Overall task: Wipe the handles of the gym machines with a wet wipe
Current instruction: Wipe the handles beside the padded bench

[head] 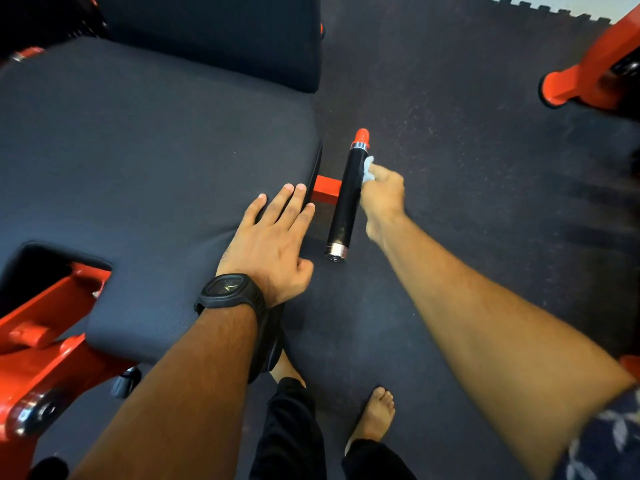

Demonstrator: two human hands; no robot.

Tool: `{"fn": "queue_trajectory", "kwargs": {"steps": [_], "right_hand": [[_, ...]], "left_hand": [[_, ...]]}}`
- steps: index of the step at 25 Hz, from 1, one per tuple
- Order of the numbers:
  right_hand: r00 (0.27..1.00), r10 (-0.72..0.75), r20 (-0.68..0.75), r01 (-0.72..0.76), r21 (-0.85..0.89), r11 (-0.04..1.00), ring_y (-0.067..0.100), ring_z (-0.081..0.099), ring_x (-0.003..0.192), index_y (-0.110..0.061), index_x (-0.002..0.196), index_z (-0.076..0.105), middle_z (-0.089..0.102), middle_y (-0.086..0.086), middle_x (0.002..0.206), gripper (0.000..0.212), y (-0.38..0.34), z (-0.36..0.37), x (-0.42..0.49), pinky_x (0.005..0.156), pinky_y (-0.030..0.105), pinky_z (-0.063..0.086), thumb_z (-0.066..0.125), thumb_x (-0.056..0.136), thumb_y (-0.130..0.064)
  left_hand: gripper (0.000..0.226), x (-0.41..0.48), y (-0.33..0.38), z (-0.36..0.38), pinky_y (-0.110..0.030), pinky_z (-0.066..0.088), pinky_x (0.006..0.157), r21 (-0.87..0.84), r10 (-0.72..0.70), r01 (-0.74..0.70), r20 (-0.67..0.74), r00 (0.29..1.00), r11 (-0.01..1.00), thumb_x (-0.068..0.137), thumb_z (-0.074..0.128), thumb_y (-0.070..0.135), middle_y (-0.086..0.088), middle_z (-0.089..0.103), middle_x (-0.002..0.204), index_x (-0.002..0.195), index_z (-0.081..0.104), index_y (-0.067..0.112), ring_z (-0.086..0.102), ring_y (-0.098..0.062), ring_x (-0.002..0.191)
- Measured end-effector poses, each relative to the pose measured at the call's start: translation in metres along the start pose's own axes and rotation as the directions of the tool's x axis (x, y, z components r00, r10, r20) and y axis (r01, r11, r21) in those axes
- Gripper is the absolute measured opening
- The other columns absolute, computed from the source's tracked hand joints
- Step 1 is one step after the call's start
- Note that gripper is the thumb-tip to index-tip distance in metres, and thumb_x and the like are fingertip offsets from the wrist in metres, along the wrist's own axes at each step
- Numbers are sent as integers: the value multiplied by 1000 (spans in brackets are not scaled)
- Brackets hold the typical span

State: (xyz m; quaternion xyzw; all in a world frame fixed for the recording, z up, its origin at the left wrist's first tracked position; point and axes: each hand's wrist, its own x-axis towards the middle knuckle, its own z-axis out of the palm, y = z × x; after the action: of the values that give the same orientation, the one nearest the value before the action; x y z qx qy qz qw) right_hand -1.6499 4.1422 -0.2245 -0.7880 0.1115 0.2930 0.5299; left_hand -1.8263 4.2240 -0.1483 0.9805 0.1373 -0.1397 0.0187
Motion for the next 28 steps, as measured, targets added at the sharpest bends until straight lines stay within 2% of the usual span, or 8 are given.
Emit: {"fn": "queue_trajectory", "kwargs": {"steps": [4, 8, 11, 14, 17, 20, 24, 28], "right_hand": [[996, -34, -80, 25, -105, 994, 9, 43, 66, -6, 87, 62, 52, -6, 80, 20, 12, -1, -37, 59, 26, 38, 45, 97, -11], [992, 19, -125, -41, -176, 984, 19, 49, 74, -18, 87, 67, 55, -4, 82, 25, 12, -7, -76, 66, 32, 42, 44, 99, -17], [963, -251, -95, 203, -359, 911, 9, 51, 82, -21, 113, 73, 65, -7, 94, 38, 13, -12, -114, 69, 16, 36, 47, 93, -2], [890, -456, -18, 439, -239, 866, 0, 58, 95, -17, 115, 73, 71, -8, 111, 37, 2, -7, -134, 79, 1, 37, 55, 89, 2], [889, -455, 58, 458, -153, 876, 4, 62, 92, -21, 121, 68, 70, -8, 108, 28, -13, -4, -155, 76, 2, 41, 60, 95, -12], [877, -469, 103, 479, -129, 868, 5, 63, 83, -21, 109, 65, 69, -9, 93, 13, -35, -10, -172, 68, 9, 44, 59, 98, -21], [848, -512, 135, 525, -83, 847, 7, 62, 81, -18, 96, 64, 67, -8, 87, 8, -70, -16, -208, 69, 17, 47, 62, 97, -25], [833, -514, 205, 523, 9, 852, 2, 58, 79, -20, 96, 59, 62, -10, 86, 13, -104, -15, -248, 74, 24, 51, 65, 95, -32]], "left_hand": [[86, 0, 0, 1, -47, 10, 125, -19, 6, -6, -16, 1000, 1000, 75, 25, 41, -9, 13, 167, 156, 30, 13, 8, -23, 155], [82, 0, -1, 0, -47, 6, 125, -42, 11, -9, 41, 999, 999, 81, 34, 41, -8, 4, 168, 158, 20, 15, 0, -21, 155], [75, 0, -4, 0, -46, 6, 125, -80, 27, -27, 9, 1000, 996, 87, 39, 39, -7, 8, 168, 158, 24, 17, 3, -21, 155], [59, 4, -6, -1, -40, 4, 125, -285, 30, -31, -6, 1000, 958, 98, 43, 34, 0, 21, 166, 155, 33, 24, 9, -16, 154], [45, 1, -4, -16, -31, 21, 121, -801, -147, 97, 11, 989, 590, 99, 51, 29, 9, 57, 142, 144, 50, 32, 44, -11, 138], [45, -18, -1, -41, -31, 48, 105, -976, -294, 76, 14, 956, 202, 94, 60, 15, 10, 70, 118, 136, 59, 32, 64, -5, 112], [33, -48, -7, -94, -38, 56, 95, -998, -400, 24, -3, 917, 62, 93, 63, 8, 4, 74, 105, 119, 71, 27, 70, -15, 101], [20, -86, -13, -149, -28, 58, 72, -999, -545, 24, 46, 837, -46, 95, 66, 11, -8, 74, 101, 114, 66, 14, 71, -15, 86]]}}
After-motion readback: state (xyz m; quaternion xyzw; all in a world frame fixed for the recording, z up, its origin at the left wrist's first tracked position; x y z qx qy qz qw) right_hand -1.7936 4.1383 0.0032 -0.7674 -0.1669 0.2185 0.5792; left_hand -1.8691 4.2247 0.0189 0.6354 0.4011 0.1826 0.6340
